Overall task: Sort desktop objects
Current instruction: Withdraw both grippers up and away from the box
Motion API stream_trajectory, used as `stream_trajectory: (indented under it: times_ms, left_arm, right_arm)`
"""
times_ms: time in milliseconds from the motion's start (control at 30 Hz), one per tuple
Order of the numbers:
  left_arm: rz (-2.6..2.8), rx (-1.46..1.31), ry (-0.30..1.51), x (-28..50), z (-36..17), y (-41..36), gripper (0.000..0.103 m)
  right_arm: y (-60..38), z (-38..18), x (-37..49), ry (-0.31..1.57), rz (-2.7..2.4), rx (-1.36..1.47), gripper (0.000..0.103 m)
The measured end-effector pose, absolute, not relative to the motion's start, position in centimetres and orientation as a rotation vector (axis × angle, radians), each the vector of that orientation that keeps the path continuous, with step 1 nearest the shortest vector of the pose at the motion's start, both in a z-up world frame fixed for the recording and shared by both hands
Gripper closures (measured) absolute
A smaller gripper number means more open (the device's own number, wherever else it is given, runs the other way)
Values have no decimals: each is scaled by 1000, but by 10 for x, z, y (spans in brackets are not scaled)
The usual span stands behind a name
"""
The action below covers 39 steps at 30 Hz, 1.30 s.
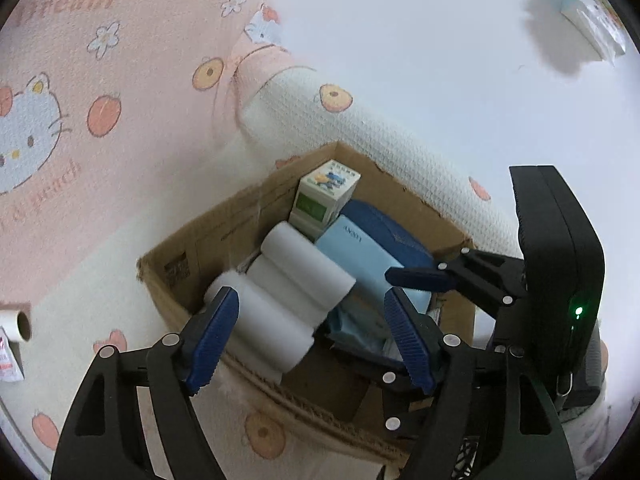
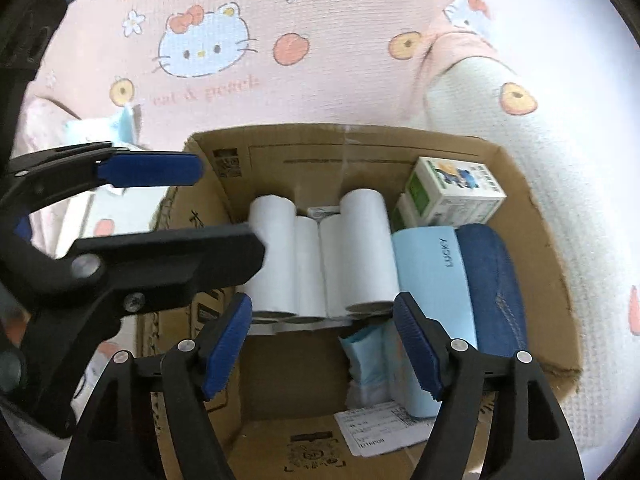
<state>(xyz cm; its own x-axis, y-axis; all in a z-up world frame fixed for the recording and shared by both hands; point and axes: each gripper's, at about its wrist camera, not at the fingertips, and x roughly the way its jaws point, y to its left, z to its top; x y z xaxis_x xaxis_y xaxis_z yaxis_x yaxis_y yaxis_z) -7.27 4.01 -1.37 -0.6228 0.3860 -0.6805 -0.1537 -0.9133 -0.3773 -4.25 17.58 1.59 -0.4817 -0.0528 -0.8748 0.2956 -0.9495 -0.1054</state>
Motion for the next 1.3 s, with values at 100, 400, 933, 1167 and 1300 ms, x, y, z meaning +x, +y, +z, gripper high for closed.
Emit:
stream_trajectory:
  times_ms: [100, 400, 933, 1167, 1300]
  left_arm:
    - [2552, -1182, -416, -65, -13, 42, 25]
    - [2592, -1327, -284, -43, -8, 47, 24]
    - [2638, -1317, -429, -9, 11, -8, 24]
    - [2757, -1346, -329, 2, 17, -19, 24]
    - [2751, -1385, -360, 1, 13, -23, 24]
  right_arm:
    - [192, 31, -31, 383, -2508, 1485, 30]
    - [169, 27, -21, 455, -2585, 1534, 29]
    - [116, 73, -6, 587, -2643, 1499, 20]
    - [108, 86, 7, 632, -2728, 1485, 14]
    - [105, 83, 9, 618, -2692, 1497, 13]
